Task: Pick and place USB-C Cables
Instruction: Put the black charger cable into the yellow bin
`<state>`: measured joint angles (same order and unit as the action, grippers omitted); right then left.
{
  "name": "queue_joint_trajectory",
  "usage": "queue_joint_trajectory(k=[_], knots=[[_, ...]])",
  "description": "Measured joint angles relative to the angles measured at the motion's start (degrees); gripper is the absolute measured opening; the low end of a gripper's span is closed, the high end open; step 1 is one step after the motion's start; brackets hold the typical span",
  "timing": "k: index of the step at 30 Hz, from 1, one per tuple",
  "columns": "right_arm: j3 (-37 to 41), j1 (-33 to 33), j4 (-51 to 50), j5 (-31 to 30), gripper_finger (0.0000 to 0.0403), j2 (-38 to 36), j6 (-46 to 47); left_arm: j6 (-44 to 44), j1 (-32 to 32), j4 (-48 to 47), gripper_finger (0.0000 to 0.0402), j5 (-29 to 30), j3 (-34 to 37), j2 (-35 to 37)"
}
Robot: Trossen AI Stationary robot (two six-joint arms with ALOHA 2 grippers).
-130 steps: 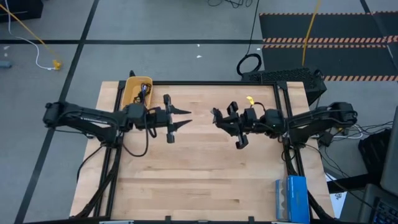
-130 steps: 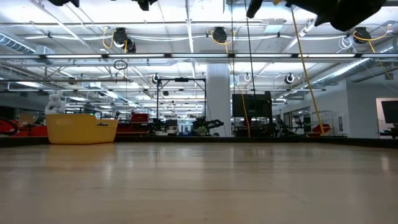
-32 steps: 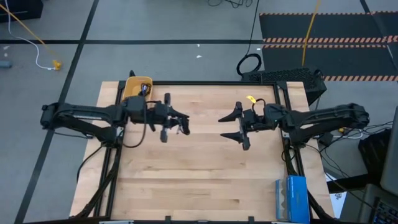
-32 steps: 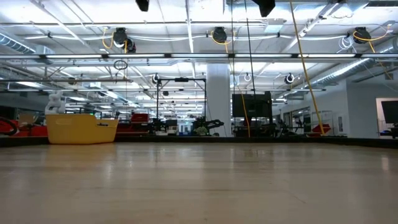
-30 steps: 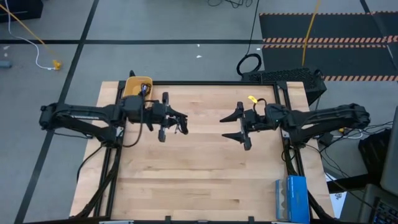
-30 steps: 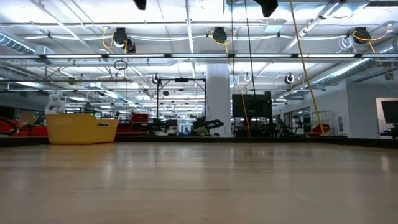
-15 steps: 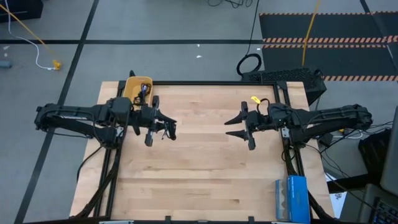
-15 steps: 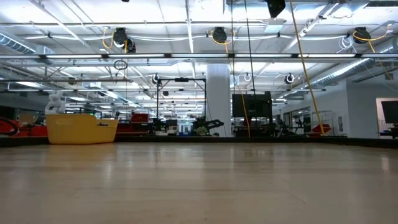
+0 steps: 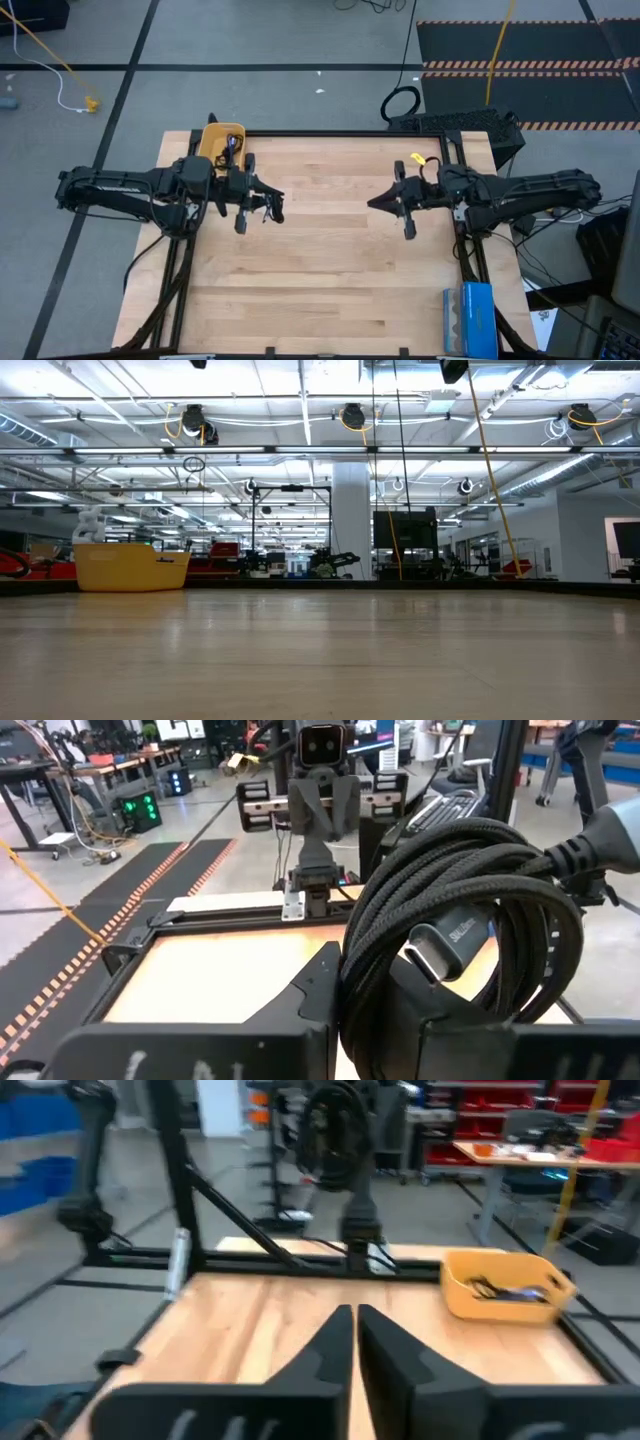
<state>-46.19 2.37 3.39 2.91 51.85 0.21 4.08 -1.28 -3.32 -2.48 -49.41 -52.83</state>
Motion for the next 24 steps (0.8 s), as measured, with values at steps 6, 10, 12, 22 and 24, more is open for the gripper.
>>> queue_joint_trajectory(k=[6,10,12,22,24], knots=[[0.0,0.0,-6.5,-7.4,0.0006,-3.1,0.6,-0.4,0.1,-1.3,0.0044,1.4,-0.1,1.5],[0.0,0.0,-9.9,-10.8,0.0001,-4.6,0.4,-2.5,1.4,-8.7,0.0037,6.5,-3.7,3.5],[0.0,0.0,-10.8,-12.0,0.0001,-5.0,0.2,-4.2,2.5,-15.6,0.0037,7.1,-8.4,3.4],[0.0,0.0,-11.5,-12.1,0.0,-5.5,0.0,-6.8,7.9,-46.7,0.0037,10.9,-32.4,-3.3],[0.0,0.0,-11.8,-12.0,0.0,-5.5,0.0,-7.4,9.2,-50.8,0.0037,12.4,-36.1,-4.9]])
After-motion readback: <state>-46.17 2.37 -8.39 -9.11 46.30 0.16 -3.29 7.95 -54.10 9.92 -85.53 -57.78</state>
